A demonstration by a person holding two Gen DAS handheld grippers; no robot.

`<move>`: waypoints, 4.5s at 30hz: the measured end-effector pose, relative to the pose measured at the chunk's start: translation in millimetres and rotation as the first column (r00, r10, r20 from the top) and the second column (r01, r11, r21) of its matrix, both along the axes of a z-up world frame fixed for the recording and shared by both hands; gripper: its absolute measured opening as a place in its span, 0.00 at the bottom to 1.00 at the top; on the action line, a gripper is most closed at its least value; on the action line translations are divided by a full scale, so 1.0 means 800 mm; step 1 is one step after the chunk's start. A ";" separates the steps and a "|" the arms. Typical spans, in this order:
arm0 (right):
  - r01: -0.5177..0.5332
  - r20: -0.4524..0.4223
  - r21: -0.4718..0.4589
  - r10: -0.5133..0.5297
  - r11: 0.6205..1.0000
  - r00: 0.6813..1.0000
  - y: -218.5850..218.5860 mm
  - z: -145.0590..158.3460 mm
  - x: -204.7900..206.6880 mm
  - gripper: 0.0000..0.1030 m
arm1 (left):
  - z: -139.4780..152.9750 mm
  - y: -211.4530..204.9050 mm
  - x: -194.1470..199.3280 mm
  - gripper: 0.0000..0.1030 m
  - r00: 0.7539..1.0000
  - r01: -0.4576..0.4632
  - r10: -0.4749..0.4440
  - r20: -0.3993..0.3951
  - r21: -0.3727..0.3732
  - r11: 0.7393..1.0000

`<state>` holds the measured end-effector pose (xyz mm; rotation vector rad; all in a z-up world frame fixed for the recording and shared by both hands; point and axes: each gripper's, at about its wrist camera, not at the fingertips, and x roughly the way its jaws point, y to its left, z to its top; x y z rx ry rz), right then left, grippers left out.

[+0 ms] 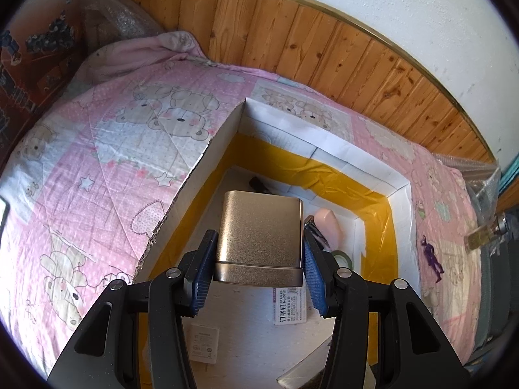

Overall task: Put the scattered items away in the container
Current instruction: 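Lift the gold box and tissue pack and carry them over the white box, then open the left tool dropping the gold box while the right tool drops the tissue pack, then raise both tools out of the box and move back over the bedspread, then grasp the clear bottle with the left tool while the right tool grasps the purple figure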

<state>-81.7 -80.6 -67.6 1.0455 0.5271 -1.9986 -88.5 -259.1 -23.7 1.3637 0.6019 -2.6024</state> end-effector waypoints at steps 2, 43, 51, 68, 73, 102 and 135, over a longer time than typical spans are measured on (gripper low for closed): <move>-0.010 0.000 0.001 0.010 1.000 1.000 -0.003 0.000 0.001 0.51 | -0.005 -0.001 -0.003 0.50 1.000 -0.007 0.006 0.013 0.006 1.000; -0.240 0.140 -0.006 0.238 0.971 0.961 -0.016 -0.004 -0.017 0.63 | -0.029 -0.010 -0.035 0.52 0.992 -0.034 0.023 0.125 0.082 0.996; -0.178 0.163 -0.064 0.186 0.982 0.969 0.005 0.025 -0.040 0.64 | -0.007 -0.002 -0.030 0.52 0.995 -0.024 0.019 0.100 0.049 0.999; -0.166 0.174 -0.116 0.185 0.979 0.967 0.037 0.052 -0.047 0.64 | 0.034 0.019 -0.004 0.52 0.998 -0.034 0.039 0.055 -0.093 0.995; -0.179 0.163 -0.127 0.199 0.976 0.966 0.044 0.062 -0.041 0.64 | 0.045 0.035 0.001 0.52 0.999 -0.025 0.030 0.045 -0.125 0.992; -0.157 0.050 -0.232 0.173 0.960 0.984 0.186 0.145 -0.070 0.55 | 0.100 0.180 0.052 0.52 0.989 0.123 -0.129 -0.065 -0.097 0.988; 0.102 0.092 0.176 -0.120 0.979 0.989 0.319 -0.049 -0.330 0.10 | -0.026 0.372 -0.033 0.52 0.919 0.366 -0.374 0.124 0.083 0.927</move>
